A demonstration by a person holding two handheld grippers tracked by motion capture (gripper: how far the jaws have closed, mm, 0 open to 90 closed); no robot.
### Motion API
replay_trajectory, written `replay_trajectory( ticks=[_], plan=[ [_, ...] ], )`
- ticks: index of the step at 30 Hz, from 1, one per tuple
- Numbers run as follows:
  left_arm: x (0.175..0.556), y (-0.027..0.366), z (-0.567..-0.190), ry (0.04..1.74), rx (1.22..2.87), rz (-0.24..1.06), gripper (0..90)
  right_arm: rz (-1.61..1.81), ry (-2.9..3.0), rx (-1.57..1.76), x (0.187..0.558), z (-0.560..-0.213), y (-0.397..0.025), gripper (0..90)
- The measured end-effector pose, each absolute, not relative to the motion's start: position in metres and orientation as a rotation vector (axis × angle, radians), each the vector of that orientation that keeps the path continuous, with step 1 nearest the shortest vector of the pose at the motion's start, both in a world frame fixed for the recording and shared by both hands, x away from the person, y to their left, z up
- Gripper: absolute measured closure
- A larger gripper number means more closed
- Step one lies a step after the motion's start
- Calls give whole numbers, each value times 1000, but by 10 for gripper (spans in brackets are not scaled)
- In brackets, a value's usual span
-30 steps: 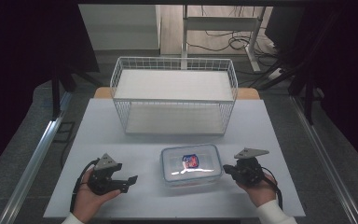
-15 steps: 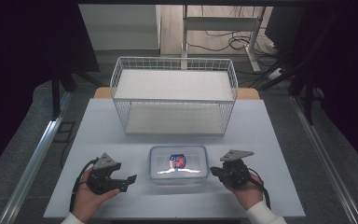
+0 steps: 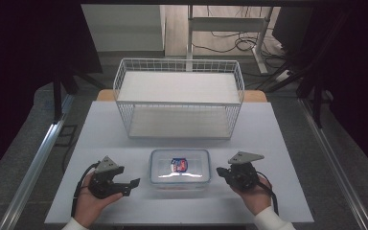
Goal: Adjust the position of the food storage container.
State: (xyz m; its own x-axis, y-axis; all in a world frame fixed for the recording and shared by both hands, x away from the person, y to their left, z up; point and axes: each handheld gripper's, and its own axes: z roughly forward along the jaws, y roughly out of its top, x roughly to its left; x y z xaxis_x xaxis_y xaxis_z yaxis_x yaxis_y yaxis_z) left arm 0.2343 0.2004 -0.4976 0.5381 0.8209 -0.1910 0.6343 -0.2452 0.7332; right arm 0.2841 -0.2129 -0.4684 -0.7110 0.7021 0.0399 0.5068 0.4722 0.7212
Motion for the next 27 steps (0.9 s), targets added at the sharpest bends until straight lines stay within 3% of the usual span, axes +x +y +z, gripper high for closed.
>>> replay_trajectory(
  ticks=[5,10,15,27],
  plan=[
    [237,199,-495,1176,1947,285,209,1121,2447,1059,285,-470,-223,878],
    [238,198,-495,1167,1951,280,209,1207,2392,1098,283,-471,-232,577],
    [236,200,-495,1168,1946,282,210,1236,2330,1161,284,-469,-235,445],
    [233,208,-495,1186,1929,308,215,1226,2337,1193,291,-471,-236,390]
  ],
)
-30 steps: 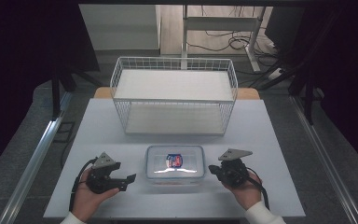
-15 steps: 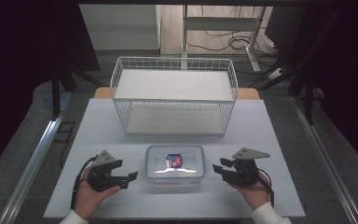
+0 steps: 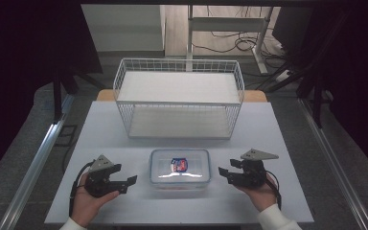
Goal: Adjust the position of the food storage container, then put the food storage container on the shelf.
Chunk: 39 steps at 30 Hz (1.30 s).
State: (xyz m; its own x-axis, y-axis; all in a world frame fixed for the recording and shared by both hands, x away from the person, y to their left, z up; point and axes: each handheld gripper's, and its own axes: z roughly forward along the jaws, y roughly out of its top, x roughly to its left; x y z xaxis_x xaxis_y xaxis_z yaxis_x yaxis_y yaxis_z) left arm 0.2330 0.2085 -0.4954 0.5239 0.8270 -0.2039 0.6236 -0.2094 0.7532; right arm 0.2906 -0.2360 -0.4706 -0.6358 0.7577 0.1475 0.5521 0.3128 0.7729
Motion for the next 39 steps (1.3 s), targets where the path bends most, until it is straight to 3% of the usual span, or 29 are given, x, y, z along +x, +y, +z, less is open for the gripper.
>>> replay_trajectory(
  ticks=[8,13,17,39],
  plan=[
    [227,213,-493,1198,1907,320,215,1233,2319,1213,297,-468,-237,370],
    [232,205,-486,1179,1879,278,191,1286,2318,1240,294,-466,-241,310],
    [237,203,-483,1198,1815,160,130,1308,2329,1248,292,-464,-241,259],
    [280,187,-502,1191,1723,-183,144,1408,2419,1268,305,-467,-222,201]
  ],
)
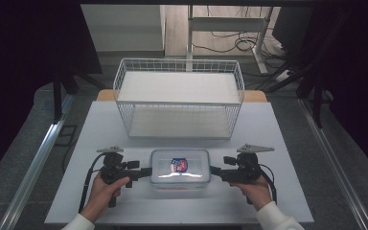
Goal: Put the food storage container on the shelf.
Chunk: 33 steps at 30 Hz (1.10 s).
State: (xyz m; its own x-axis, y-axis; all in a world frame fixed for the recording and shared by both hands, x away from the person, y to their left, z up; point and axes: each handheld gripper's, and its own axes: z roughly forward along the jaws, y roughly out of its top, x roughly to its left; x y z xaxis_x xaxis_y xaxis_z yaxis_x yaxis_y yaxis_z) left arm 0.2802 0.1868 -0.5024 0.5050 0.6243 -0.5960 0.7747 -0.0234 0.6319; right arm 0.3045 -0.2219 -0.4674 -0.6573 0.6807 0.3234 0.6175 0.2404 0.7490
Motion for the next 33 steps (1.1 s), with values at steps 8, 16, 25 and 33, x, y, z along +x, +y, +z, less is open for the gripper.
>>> replay_trajectory(
  ticks=[8,16,25,33],
  plan=[
    [290,180,-514,1203,1694,-287,146,1390,2411,1267,302,-467,-222,192],
    [290,172,-523,1203,1710,-348,163,1375,2402,1275,302,-468,-223,181],
    [291,169,-528,1212,1715,-381,210,1369,2410,1269,301,-469,-222,181],
    [291,171,-527,1217,1724,-384,259,1378,2503,1310,306,-476,-215,181]
  ],
)
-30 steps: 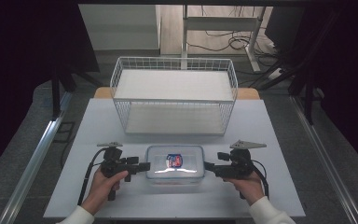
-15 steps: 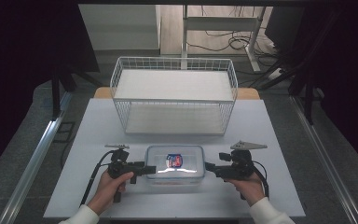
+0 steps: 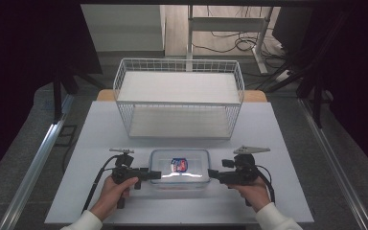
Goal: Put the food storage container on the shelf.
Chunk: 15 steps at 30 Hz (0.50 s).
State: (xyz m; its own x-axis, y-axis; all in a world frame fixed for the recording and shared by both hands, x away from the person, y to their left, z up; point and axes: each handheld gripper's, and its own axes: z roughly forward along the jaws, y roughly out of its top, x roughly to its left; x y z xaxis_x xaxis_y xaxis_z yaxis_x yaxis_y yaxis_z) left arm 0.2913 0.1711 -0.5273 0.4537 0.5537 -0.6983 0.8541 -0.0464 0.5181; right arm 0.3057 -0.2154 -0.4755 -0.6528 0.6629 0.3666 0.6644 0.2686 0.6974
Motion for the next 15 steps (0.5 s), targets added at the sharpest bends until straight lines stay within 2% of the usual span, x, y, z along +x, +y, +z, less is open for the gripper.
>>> replay_trajectory(
  ticks=[9,15],
  plan=[
    [292,172,-528,1214,1721,-387,262,-1260,-2223,-1313,333,-498,-204,169],
    [292,172,-528,1214,1721,-388,263,-1214,-2168,-1315,335,-505,-200,183]
  ],
)
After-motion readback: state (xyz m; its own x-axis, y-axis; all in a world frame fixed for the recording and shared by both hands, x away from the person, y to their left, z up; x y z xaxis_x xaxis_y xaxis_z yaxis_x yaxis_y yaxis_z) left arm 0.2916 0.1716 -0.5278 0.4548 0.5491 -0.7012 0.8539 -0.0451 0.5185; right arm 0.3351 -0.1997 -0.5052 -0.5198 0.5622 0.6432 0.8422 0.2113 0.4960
